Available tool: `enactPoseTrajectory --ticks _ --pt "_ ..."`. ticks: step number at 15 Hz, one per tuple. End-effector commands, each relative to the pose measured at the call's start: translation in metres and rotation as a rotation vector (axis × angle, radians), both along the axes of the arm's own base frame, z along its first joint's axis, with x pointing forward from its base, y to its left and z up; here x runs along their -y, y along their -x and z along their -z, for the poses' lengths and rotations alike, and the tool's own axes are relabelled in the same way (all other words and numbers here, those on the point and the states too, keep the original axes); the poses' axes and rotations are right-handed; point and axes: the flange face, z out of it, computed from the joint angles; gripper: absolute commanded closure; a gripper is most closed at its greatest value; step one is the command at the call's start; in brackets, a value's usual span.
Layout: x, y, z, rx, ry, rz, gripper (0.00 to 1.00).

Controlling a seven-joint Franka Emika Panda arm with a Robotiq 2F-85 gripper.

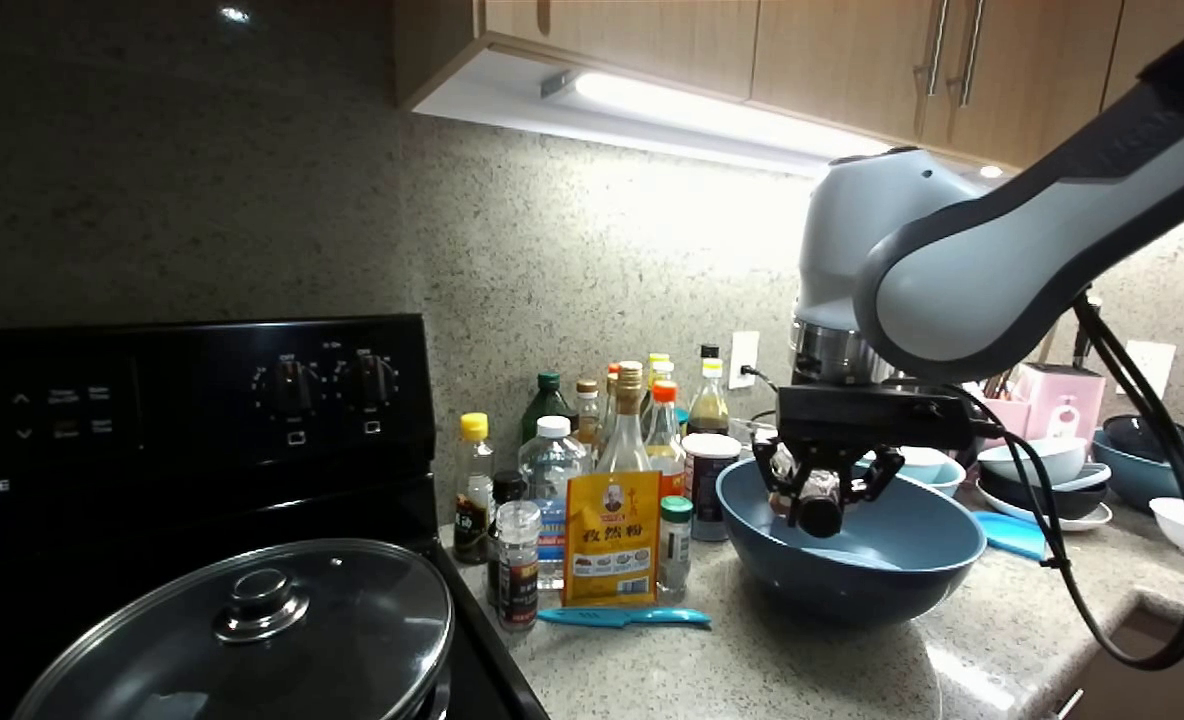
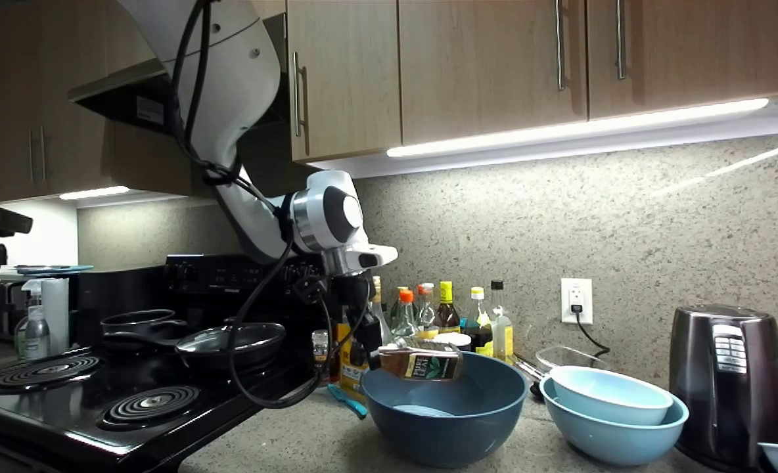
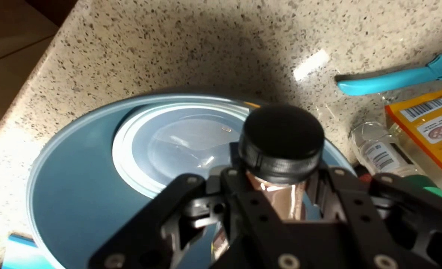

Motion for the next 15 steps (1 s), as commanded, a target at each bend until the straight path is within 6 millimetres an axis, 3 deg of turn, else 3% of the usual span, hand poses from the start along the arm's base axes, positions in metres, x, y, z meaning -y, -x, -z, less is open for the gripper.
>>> enactPoseTrajectory --ticks 1,15 --pt "0.003 0.008 -0.017 0.033 0.009 0.004 0.85" --pt "0.013 0.012 -0.031 0.075 -0.007 0.028 0.85"
